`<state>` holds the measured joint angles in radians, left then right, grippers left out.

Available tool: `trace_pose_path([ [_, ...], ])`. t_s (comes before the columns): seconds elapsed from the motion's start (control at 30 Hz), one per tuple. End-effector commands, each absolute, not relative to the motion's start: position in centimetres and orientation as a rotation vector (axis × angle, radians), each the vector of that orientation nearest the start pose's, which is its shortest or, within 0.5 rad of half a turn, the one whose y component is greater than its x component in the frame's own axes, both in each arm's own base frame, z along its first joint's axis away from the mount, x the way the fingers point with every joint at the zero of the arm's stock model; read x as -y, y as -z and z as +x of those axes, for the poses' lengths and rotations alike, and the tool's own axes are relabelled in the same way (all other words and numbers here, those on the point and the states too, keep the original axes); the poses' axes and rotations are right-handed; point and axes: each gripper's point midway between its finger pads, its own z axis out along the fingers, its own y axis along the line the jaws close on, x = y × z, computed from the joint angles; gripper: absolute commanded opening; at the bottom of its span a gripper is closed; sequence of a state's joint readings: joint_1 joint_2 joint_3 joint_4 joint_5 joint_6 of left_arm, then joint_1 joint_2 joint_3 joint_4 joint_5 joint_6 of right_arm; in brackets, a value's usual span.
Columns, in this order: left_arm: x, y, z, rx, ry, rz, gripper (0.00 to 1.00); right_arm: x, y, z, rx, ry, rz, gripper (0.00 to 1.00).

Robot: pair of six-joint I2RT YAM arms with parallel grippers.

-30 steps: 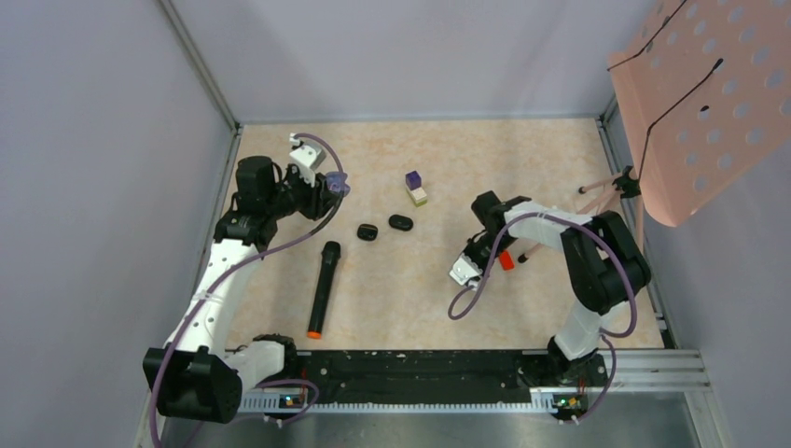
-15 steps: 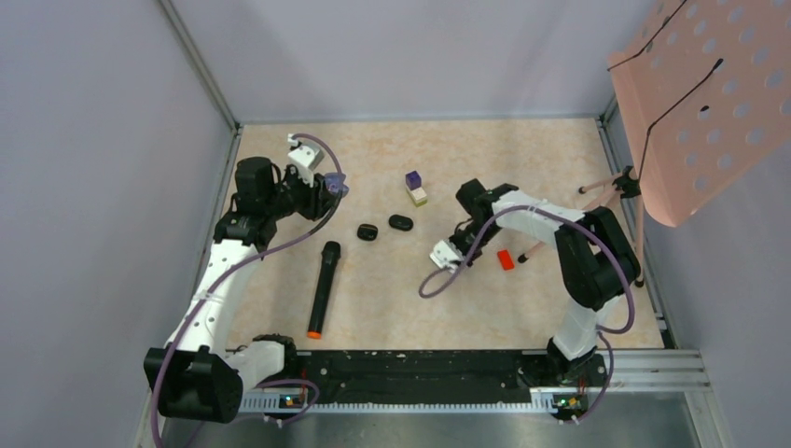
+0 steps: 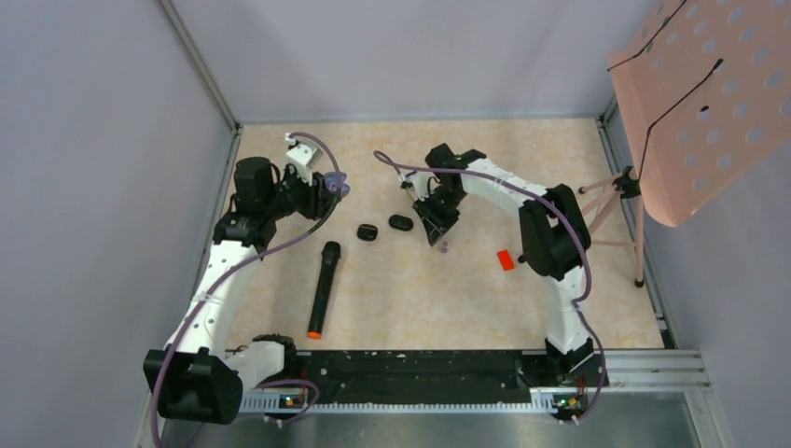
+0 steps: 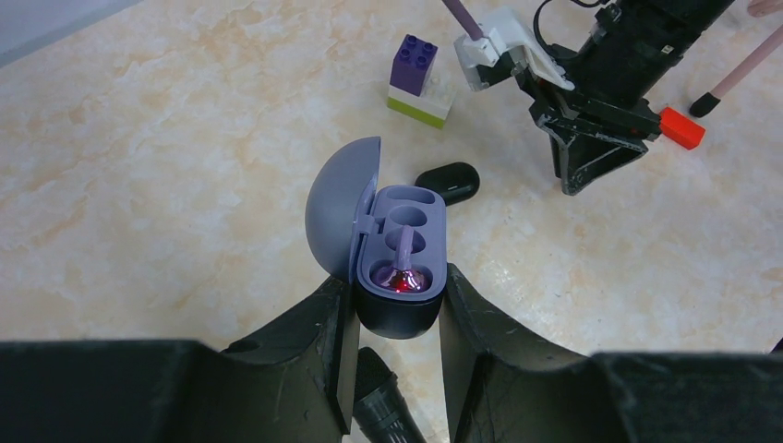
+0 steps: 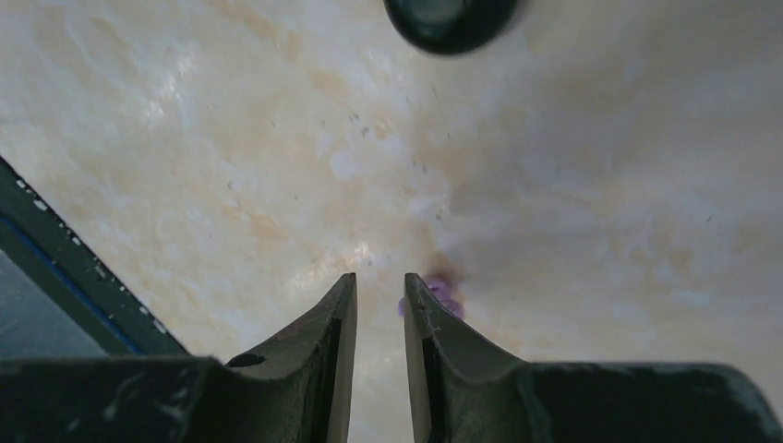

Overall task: Insert the wireless bluetooth earbuds into the charging case
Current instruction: Pick up the earbud from the center of the board.

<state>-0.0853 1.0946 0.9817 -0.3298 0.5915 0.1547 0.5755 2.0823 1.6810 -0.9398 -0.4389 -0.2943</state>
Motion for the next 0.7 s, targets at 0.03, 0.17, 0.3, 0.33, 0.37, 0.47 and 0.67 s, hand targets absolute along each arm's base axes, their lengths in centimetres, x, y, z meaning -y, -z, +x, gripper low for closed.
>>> trace_pose_path([
  [0.03, 12.5, -27.4, 33.1, -1.781, 0.564, 0.599, 0.0, -26.5, -9.7, 31.1, -2.626, -0.721, -1.205, 0.24],
  [0.17, 12.4, -27.7, 33.0, -1.775, 0.558, 0.591, 0.0, -25.5, -12.0, 32.8, -2.245, -0.59, -1.322, 0.19],
  [0.3, 12.2, -28.1, 32.8, -1.773, 0.542, 0.592, 0.0, -24.1, -12.0, 32.0, -2.113, -0.487, -1.311, 0.18],
  [0.33, 12.2, -28.2, 32.7, -1.771, 0.539, 0.595, 0.0, -24.0, -11.7, 31.7, -2.119, -0.485, -1.316, 0.18],
  [0.37, 12.1, -28.3, 32.7, -1.769, 0.533, 0.596, 0.0, -24.0, -11.4, 31.4, -2.129, -0.495, -1.324, 0.17],
  [0.47, 12.1, -28.2, 32.6, -1.772, 0.53, 0.597, 0.0, -24.2, -10.9, 31.4, -2.116, -0.559, -1.383, 0.15],
  [0.67, 12.1, -27.8, 32.3, -1.779, 0.539, 0.595, 0.0, -23.9, -8.2, 34.2, -2.112, -0.626, -1.515, 0.17],
])
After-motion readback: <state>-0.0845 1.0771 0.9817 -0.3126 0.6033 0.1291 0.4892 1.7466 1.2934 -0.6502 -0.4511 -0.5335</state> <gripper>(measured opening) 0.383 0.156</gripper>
